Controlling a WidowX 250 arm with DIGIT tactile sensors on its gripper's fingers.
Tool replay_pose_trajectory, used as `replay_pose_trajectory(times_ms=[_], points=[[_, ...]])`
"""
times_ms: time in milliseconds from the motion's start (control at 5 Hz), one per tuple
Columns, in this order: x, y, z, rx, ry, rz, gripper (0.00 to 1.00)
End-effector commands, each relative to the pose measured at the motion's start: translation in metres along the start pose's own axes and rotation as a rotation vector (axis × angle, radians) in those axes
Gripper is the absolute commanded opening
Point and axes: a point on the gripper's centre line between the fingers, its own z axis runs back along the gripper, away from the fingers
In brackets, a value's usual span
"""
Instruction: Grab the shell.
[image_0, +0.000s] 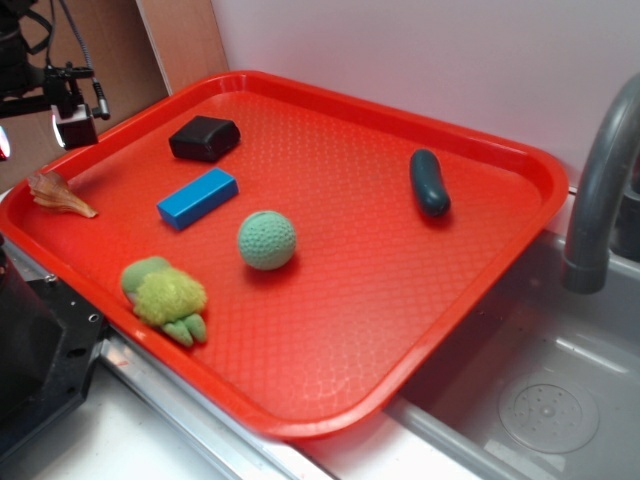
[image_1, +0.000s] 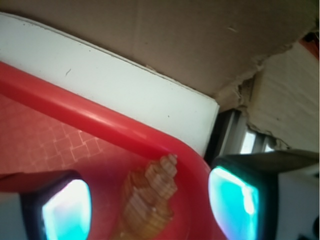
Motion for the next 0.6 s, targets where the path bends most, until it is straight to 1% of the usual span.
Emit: replay_pose_trajectory(times_ms=[0, 200, 400], points=[[-0.012, -0.001, -0.017, -0.006, 0.015, -0.009, 1.00], [-0.036, 0.009, -0.024, -0.026, 0.045, 0.023, 1.00], [-0.059, 0.010, -0.032, -0.051, 0.068, 0.001, 0.00]])
